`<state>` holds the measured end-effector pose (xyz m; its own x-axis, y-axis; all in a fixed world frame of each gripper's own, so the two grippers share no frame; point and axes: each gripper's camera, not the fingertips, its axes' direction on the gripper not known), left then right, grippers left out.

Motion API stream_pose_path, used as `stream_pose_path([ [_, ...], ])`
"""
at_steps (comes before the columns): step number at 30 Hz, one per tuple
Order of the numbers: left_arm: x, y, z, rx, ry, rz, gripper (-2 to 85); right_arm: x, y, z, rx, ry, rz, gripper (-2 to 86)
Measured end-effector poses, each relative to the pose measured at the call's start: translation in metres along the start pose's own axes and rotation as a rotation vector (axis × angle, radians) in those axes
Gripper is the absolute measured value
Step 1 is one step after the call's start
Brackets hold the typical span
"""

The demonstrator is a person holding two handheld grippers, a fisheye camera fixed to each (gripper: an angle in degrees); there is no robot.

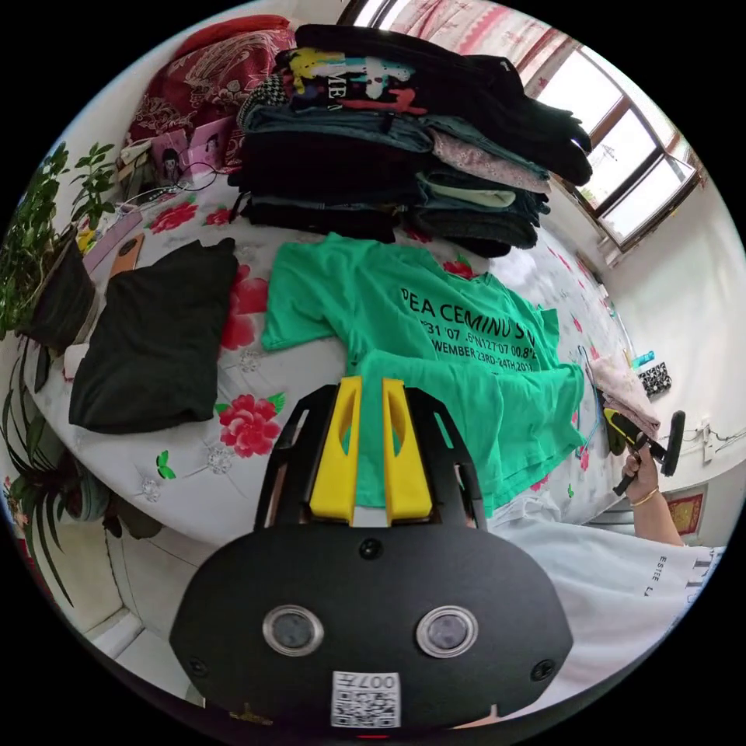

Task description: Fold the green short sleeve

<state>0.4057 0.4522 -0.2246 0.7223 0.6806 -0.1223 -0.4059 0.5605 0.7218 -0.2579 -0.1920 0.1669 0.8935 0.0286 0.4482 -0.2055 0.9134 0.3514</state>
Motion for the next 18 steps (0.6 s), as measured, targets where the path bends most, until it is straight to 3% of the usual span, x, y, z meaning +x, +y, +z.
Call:
stream_pose_path([
  [5, -0.027, 0.056, 0.012, -0.093, -0.048, 0.048, 6.4, 0.032, 0.054, 0.023, -0.145, 0.078, -0.005, 4.7],
  [12, -0.083, 0.059, 0.056, -0.253, -0.092, 0.050, 10.0, 0.038, 0.038, 0.044, -0.180, 0.100, -0.126, 6.4],
  [13, -0.088, 0.059, 0.072, -0.308, -0.136, 0.054, 8.9, 0.036, 0.037, 0.050, -0.196, 0.105, -0.139, 6.3],
  [15, -0.088, 0.063, 0.074, -0.248, -0.225, 0.121, 6.4, 0.034, 0.039, 0.080, -0.307, 0.114, -0.174, 5.5],
  [18, -0.111, 0.065, 0.074, -0.277, -0.168, 0.092, 0.7, 0.028, 0.055, 0.093, -0.349, 0.170, -0.241, 2.2],
])
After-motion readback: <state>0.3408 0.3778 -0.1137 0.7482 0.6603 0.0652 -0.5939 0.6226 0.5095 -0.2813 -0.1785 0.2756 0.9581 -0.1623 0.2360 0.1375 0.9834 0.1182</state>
